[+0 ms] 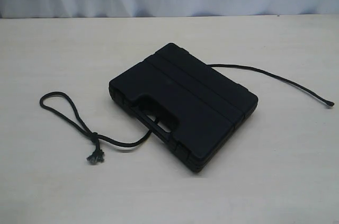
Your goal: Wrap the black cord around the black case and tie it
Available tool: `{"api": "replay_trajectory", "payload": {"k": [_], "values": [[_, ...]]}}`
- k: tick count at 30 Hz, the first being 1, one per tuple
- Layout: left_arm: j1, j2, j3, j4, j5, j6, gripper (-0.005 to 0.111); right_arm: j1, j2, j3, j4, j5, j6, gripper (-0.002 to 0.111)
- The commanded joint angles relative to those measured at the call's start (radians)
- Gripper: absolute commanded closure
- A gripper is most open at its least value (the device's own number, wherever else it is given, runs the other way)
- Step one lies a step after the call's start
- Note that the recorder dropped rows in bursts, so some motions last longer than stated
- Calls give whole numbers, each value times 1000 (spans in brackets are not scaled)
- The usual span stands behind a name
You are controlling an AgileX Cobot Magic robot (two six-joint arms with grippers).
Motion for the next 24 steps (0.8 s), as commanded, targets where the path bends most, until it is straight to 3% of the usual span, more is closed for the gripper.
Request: {"api": "replay_trajectory", "payload": {"k": [1,9,16,18,22,24], "values": [[-6,-1,2,20,-238,-4,107,-2,-3,1,1,-5,0,104],[-6,-1,2,20,-642,-4,107,-2,-3,1,1,-5,0,104],[-6,-1,2,20,-741,-15,107,-2,-3,1,1,-5,0,104],[-6,-1,2,20,-741,-165,107,-2,-3,1,1,-5,0,104],[-6,-1,2,24,-732,-666,107,-2,-3,1,1,-5,0,104],[-6,-1,2,22,-715,-805,107,-2,-3,1,1,-5,0,104]]}}
